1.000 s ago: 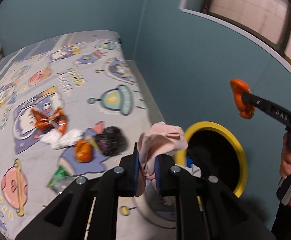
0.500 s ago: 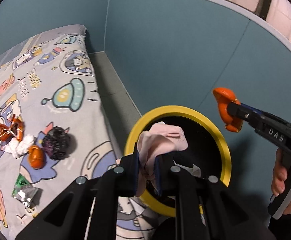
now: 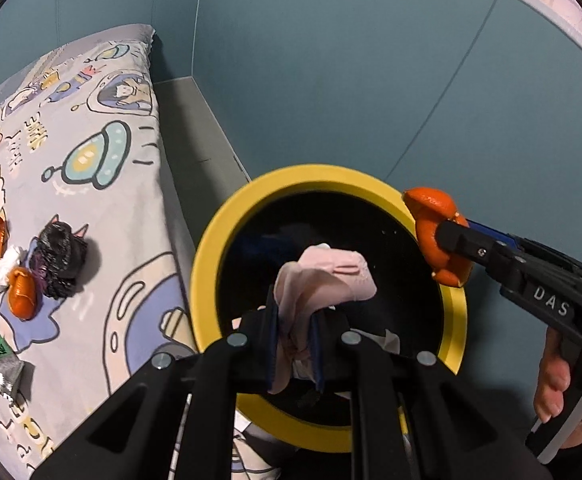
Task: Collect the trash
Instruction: 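Open the left tool over the bin while the right tool drops the peel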
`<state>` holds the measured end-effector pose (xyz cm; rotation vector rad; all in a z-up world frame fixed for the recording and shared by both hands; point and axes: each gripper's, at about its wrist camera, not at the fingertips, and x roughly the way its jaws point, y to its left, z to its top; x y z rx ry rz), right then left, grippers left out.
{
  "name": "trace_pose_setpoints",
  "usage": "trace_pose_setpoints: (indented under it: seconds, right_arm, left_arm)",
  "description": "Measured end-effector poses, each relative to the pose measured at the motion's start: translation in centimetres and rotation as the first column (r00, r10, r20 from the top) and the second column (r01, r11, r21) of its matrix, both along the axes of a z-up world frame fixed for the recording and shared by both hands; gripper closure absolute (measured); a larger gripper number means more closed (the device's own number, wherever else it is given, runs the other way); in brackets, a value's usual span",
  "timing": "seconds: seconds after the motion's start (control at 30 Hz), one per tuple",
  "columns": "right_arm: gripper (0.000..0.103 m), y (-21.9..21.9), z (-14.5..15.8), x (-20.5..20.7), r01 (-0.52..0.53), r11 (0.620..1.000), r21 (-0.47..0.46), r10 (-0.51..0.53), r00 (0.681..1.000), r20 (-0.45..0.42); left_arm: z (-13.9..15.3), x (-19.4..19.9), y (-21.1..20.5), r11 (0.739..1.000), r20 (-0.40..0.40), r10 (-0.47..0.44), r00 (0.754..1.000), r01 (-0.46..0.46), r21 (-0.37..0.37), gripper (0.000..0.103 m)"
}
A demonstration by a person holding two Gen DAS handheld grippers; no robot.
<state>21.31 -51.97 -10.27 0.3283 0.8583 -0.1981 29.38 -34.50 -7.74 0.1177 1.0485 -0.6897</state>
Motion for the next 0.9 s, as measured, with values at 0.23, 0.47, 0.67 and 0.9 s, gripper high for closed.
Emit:
trace_pose_setpoints:
  seconds: [0.23,0.47,0.67,0.9]
  right_arm:
    - [0.072,-0.6,-1.2,-0.4,0.002,1.000,0.029,-0.002,1.000,-0.023]
    - [0.056,-0.7,-0.9,-1.1,0.006,1.000,0.005,-0.006,1.000,-0.019]
    - [0.054,-1.1,-0.5,-1.6,0.038,0.999,-0.005,-0.039,0.999,-0.019]
    - [0.047,-0.2,0.3,-1.4,0.030,0.999,0.014,-0.030,1.000,-0.007]
  left_arm:
    - [-0.9,-1.1,-1.1,0.999,-0.008,-0.042,0.999,0.041,-0.005,0.090]
    - [-0.9,-1.3,-0.7,0.999,-0.027,-0.039,0.999,0.038,-0.023,0.064]
    - [0.2,-0.9,1.2,0.998,-0.025,0.002,1.000,-0.004,-0.068,0.041]
    - [2.1,0.7,4.8,0.993,0.011,0.079,0.997,-0.078,-0.093,0.031]
